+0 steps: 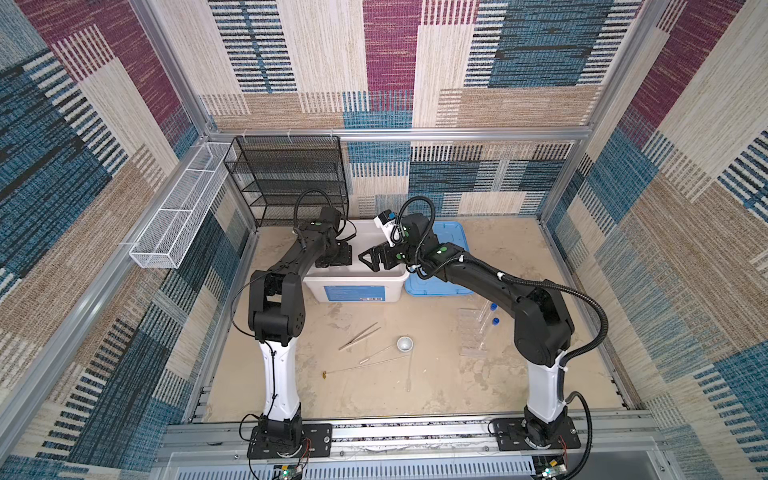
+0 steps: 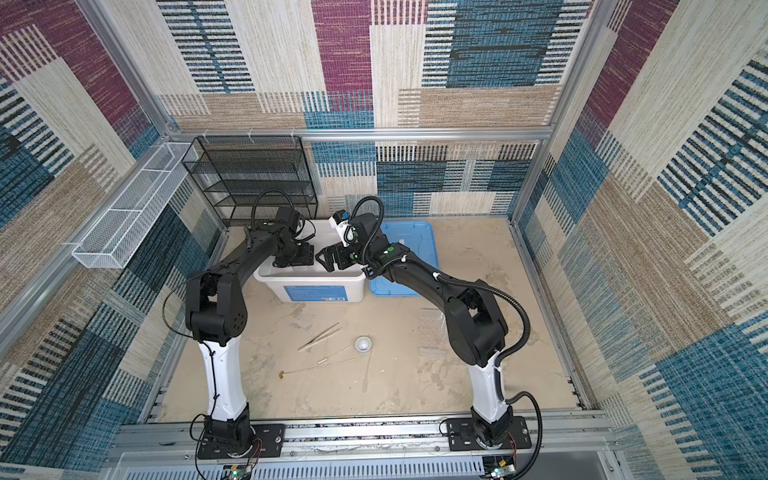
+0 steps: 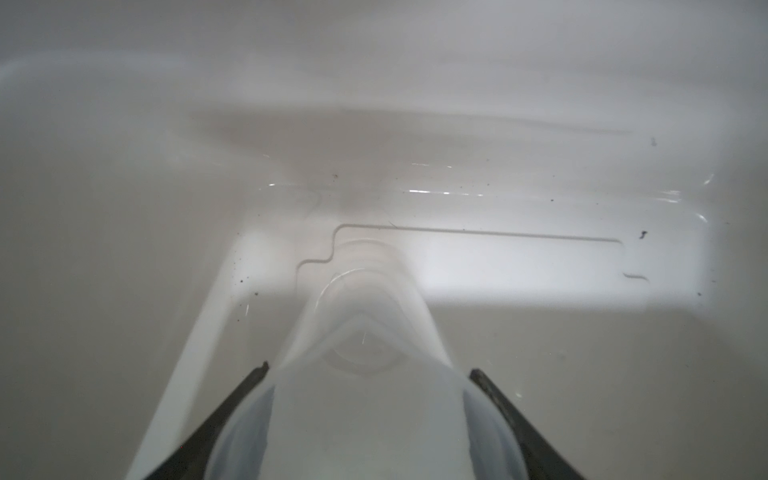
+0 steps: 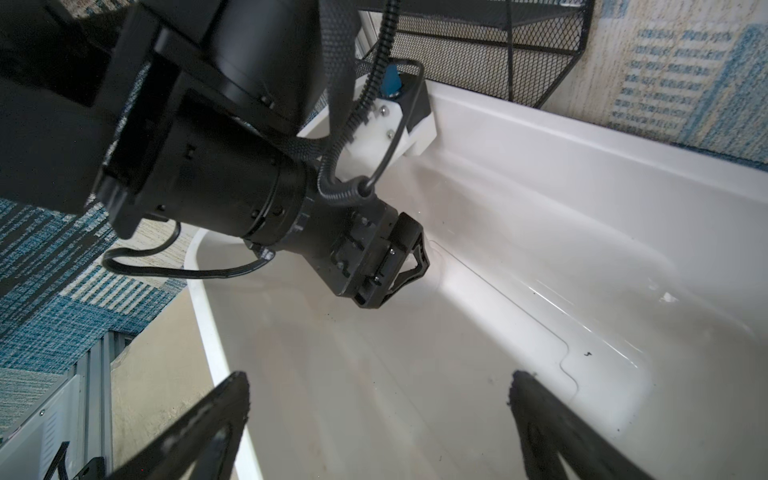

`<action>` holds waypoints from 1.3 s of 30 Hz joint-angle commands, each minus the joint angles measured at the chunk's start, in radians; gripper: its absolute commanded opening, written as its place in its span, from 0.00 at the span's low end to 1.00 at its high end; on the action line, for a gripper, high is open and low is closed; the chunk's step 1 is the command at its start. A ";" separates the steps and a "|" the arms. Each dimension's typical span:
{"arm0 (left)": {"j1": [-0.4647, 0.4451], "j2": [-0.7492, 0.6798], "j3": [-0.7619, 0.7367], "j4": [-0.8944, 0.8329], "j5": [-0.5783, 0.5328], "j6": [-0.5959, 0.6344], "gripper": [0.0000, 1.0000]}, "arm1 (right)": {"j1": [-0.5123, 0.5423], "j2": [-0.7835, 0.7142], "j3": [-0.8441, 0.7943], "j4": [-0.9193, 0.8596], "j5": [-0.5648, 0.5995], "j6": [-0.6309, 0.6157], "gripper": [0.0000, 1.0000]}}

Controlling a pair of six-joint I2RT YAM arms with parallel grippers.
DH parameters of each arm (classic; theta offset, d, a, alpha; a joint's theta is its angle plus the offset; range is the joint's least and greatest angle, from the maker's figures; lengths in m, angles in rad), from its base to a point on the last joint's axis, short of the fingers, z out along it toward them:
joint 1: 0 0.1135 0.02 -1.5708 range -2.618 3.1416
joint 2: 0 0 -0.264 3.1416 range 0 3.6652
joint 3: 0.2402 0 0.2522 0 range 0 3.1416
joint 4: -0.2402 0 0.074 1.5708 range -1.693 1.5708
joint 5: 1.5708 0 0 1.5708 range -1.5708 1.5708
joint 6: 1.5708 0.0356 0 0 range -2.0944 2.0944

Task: Organize the chemistry lab equipment
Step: 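Lower the held clear beaker into the white bin while the right gripper hovers beside, then open the left gripper to release the beaker and lift it out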

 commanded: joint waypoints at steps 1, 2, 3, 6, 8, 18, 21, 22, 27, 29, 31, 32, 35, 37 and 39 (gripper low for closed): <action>-0.003 -0.043 -0.018 0.005 0.034 -0.043 0.72 | -0.001 -0.017 -0.009 0.037 0.007 0.006 0.99; -0.002 -0.059 -0.022 0.004 0.041 -0.046 0.72 | 0.000 -0.018 -0.012 0.037 0.008 0.006 0.99; -0.003 -0.073 -0.025 0.003 0.045 -0.046 0.72 | -0.001 -0.018 -0.013 0.038 0.008 0.006 0.99; -0.003 -0.102 -0.009 -0.019 0.047 -0.040 0.72 | 0.000 -0.018 -0.017 0.042 0.003 0.008 0.99; -0.002 -0.116 0.004 -0.030 0.036 -0.034 0.71 | -0.001 -0.018 -0.019 0.047 -0.001 0.010 0.99; -0.002 -0.082 0.042 -0.084 0.072 -0.035 0.71 | 0.000 -0.011 -0.019 0.049 -0.002 0.014 0.99; -0.004 -0.062 0.041 -0.085 0.039 -0.031 0.71 | -0.001 -0.009 -0.021 0.046 -0.005 0.013 0.99; -0.005 -0.058 0.039 -0.084 0.024 -0.031 0.71 | 0.000 -0.009 -0.021 0.047 -0.003 0.012 0.99; -0.005 -0.035 0.016 -0.029 0.010 -0.029 0.71 | -0.001 -0.004 -0.022 0.048 -0.001 0.010 0.99; -0.005 -0.029 -0.008 -0.001 0.011 -0.036 0.72 | 0.000 -0.004 -0.024 0.048 -0.001 0.011 0.98; -0.005 -0.025 -0.024 0.018 0.006 -0.041 0.72 | -0.001 -0.006 -0.028 0.049 0.000 0.009 0.98; -0.005 -0.025 -0.036 0.033 0.005 -0.043 0.73 | -0.001 -0.006 -0.031 0.049 0.000 0.008 0.98; -0.005 -0.014 -0.044 0.050 0.006 -0.044 0.74 | 0.000 -0.007 -0.036 0.049 0.004 0.006 0.98; -0.005 -0.002 -0.042 0.052 0.004 -0.044 0.74 | 0.000 -0.006 -0.038 0.049 0.004 0.004 0.98; -0.005 0.006 -0.042 0.055 -0.001 -0.048 0.75 | 0.000 -0.006 -0.040 0.049 0.000 0.005 0.98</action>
